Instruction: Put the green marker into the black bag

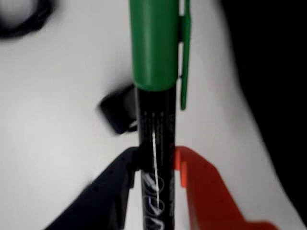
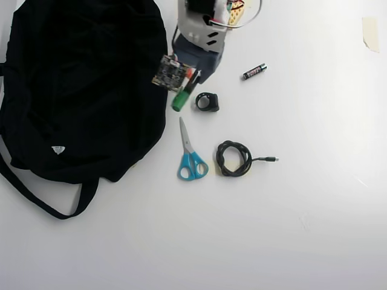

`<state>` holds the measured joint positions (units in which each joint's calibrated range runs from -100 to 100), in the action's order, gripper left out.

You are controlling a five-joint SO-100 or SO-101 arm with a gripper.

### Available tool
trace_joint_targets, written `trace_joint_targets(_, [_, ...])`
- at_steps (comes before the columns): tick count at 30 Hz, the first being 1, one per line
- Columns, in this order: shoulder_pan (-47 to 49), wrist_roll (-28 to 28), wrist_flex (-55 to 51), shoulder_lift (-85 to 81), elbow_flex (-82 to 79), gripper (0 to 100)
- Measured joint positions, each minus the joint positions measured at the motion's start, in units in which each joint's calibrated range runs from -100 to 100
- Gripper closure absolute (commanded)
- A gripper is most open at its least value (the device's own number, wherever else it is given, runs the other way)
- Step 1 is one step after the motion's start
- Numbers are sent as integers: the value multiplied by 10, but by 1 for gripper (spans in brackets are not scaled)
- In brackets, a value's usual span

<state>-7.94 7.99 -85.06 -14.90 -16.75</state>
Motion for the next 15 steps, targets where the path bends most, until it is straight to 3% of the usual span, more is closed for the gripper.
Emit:
trace_joint_targets(10, [-196,0,0,0,14,98])
trace_joint_targets(15, [-342,0,46,-1,15,98])
